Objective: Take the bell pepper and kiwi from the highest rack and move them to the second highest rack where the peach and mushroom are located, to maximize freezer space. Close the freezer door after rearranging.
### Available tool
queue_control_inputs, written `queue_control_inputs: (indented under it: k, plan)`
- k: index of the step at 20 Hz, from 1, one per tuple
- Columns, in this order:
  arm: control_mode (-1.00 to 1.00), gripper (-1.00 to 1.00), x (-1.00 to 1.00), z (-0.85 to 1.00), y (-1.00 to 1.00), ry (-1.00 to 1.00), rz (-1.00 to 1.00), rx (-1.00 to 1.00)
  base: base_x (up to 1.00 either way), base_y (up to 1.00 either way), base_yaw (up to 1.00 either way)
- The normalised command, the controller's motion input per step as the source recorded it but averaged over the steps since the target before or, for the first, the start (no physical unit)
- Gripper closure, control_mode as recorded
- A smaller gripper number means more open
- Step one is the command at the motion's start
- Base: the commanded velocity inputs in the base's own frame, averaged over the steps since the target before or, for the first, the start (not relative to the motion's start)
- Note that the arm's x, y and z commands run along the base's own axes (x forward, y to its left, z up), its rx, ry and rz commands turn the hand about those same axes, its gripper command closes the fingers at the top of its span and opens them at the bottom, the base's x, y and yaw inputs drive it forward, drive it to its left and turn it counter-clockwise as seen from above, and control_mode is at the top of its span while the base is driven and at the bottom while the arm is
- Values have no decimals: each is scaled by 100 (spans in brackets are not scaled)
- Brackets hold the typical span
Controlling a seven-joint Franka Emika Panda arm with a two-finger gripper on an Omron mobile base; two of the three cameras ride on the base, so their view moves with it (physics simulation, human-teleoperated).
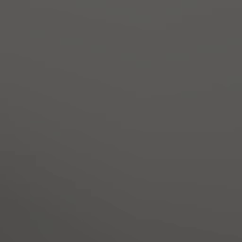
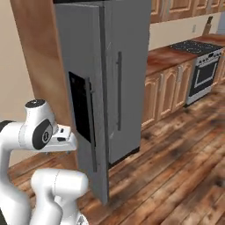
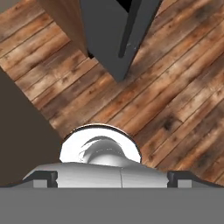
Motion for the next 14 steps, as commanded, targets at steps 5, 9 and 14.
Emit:
queue_control_inputs:
  k: [5, 9, 14]
  plan:
    - [100, -100, 0, 0, 0, 0, 0, 0, 31, 100, -61]
    - [100, -100, 0, 0, 0, 0, 0, 0, 30, 100, -59]
    - [100, -100, 0, 0, 0, 0, 0, 0, 24, 95, -56]
